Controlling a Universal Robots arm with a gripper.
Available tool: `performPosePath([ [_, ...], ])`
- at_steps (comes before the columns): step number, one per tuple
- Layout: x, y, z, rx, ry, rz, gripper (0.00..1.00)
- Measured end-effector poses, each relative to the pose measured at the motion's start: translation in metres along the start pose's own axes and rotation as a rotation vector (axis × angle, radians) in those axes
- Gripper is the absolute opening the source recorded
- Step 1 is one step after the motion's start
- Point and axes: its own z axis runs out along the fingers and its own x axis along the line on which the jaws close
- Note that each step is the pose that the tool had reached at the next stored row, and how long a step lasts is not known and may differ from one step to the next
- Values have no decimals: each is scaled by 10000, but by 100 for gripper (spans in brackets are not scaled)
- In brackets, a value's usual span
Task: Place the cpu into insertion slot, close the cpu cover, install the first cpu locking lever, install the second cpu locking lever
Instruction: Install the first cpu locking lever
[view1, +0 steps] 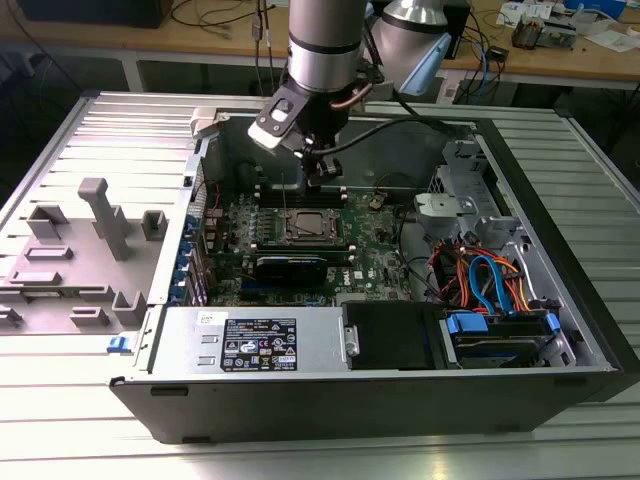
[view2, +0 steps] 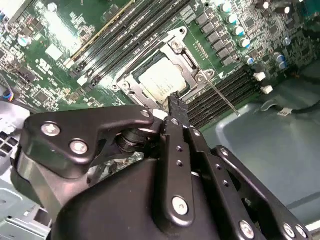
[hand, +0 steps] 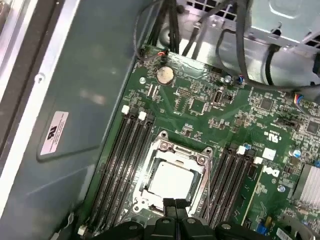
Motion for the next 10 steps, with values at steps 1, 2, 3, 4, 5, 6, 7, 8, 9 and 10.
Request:
performPosePath([
  [1,0,0,0,19,-3,-574,11],
  [2,0,0,0,31,-5,-900,11],
  [3,0,0,0,35,-6,-1050,11],
  [4,0,0,0,41,-8,-1229,11],
  [5,-1,0,0,43,-8,-1332,11],
  [6,-1,0,0,46,-10,-1424,11],
  [7,-1,0,-1,50,-10,-1534,11],
  [8,-1,0,0,52,-11,-1620,11],
  [9,-2,-1,0,56,-11,-1753,11],
  [10,-2,-1,0,62,-12,-1926,11],
])
